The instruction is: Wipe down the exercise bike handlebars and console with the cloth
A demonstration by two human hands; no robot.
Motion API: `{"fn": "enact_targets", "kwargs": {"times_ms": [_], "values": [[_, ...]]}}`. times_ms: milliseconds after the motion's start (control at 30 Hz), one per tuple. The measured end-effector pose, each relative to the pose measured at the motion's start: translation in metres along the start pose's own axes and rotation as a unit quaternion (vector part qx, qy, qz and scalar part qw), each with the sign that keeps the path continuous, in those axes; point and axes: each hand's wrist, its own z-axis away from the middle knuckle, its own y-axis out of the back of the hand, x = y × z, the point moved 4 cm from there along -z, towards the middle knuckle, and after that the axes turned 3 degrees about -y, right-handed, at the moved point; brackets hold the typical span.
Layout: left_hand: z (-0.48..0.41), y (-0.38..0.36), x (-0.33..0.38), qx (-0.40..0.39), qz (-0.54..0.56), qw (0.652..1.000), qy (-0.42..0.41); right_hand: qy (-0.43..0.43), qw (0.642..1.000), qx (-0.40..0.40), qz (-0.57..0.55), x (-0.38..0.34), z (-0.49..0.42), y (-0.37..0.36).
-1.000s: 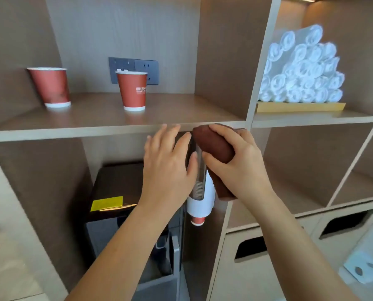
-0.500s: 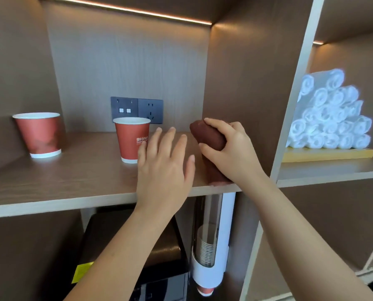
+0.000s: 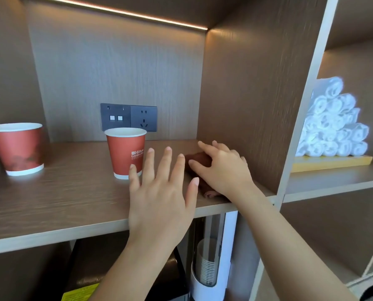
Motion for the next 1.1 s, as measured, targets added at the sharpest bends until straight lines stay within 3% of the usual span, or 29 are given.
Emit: {"fn": "enact_targets", "kwargs": {"times_ms": [100,167,400,667,800,900,1033,1100], "values": [[0.003,0.002,-0.001,0.008,-0.002,1.0,-0.007,0.101,0.98,0.119,-0.12,0.002,0.028,0.009],[0.006,0.003,-0.003,0.017,0.0,1.0,-0.006,0.161,0.966,0.148,-0.138,0.004,0.05,0.006],[0.014,0.009,-0.006,0.052,0.016,0.999,0.002,0.161,0.979,0.109,-0.067,0.015,0.065,-0.013],[0.016,0.013,-0.013,0.053,0.018,0.998,-0.003,0.077,0.996,-0.032,0.011,0.032,0.044,-0.001],[0.019,0.016,-0.016,0.06,0.016,0.998,-0.002,0.07,0.996,-0.056,0.023,0.031,0.041,0.004],[0.022,0.019,-0.016,0.058,0.016,0.998,0.001,0.071,0.997,-0.011,0.015,0.023,0.044,0.001],[0.03,0.021,-0.021,0.053,0.016,0.998,0.013,0.131,0.982,0.131,-0.036,0.003,0.062,-0.008],[0.035,0.024,-0.023,0.051,0.009,0.998,0.026,0.142,0.977,0.143,-0.066,-0.007,0.067,-0.014]]}}
